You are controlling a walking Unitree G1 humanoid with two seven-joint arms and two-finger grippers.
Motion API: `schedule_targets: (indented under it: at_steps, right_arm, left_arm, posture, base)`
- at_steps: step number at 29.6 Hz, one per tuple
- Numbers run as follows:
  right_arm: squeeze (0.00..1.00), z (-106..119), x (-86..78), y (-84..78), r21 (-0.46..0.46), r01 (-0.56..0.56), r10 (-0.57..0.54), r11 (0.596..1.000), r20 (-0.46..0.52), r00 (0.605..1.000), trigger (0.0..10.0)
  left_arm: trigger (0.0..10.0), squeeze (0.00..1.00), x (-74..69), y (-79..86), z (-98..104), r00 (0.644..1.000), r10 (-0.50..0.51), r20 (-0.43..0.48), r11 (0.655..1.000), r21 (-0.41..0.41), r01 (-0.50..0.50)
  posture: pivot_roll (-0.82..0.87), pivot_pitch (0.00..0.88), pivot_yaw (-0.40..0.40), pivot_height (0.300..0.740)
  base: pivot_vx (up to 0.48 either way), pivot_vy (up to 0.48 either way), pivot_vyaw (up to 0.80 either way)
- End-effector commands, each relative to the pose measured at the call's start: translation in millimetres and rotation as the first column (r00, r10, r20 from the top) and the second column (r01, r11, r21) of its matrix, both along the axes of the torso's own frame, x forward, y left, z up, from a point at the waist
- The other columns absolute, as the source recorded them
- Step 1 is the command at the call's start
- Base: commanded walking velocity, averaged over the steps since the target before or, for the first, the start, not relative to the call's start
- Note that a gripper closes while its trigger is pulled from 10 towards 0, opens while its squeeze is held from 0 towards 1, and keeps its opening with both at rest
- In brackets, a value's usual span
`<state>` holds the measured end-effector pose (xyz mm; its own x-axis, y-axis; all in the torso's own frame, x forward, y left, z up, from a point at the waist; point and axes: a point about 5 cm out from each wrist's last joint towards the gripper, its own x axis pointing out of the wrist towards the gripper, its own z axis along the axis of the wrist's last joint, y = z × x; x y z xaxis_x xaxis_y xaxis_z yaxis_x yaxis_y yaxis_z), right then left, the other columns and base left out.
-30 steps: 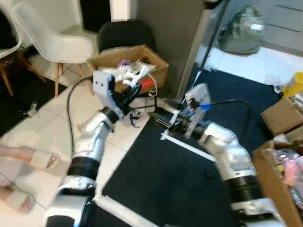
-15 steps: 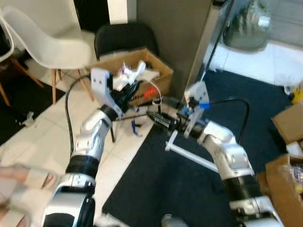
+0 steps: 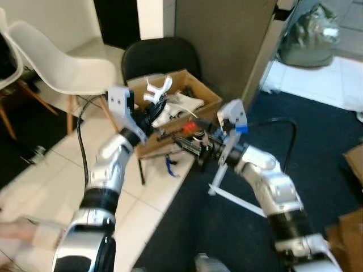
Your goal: Picking trash to rubbish bin
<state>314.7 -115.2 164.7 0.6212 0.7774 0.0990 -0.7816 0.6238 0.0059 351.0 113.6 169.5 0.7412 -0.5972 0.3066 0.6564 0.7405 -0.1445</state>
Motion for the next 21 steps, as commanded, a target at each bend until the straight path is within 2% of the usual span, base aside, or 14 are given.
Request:
schedule_targets:
  at_steps: [1, 16, 21]
  right_arm:
    - [0.0, -0.9, -1.2, 5.1, -0.001, -0.017, 0.017, 1.0, 0.006, 1.0, 10.0]
    - [0.0, -1.8, -0.9, 6.6, -0.007, -0.016, 0.016, 1.0, 0.005, 1.0, 10.0]
    - [0.0, -3.1, -0.8, 7.0, -0.022, -0.022, 0.022, 1.0, -0.003, 1.0, 10.0]
  left_arm:
    - [10.0, 0.0, -0.8, 4.7, -4.3, 1.0, 0.01, -0.012, 1.0, 0.011, -0.01]
    - [10.0, 0.0, -0.7, 5.3, -3.7, 1.0, 0.009, -0.011, 1.0, 0.017, -0.009]
    - [10.0, 0.0, -0.7, 5.3, -3.4, 1.0, 0.011, -0.011, 1.0, 0.013, -0.011]
  posture:
    - [-0.07, 0.0, -0.006, 0.74]
    - [-0.06, 0.0, -0.002, 0.74]
    - [-0.06, 0.0, -0.003, 0.74]
  base:
    - [0.442, 0.0, 0.0]
    - [0.439, 0.0, 0.0]
    - [0.438, 0.0, -0.8]
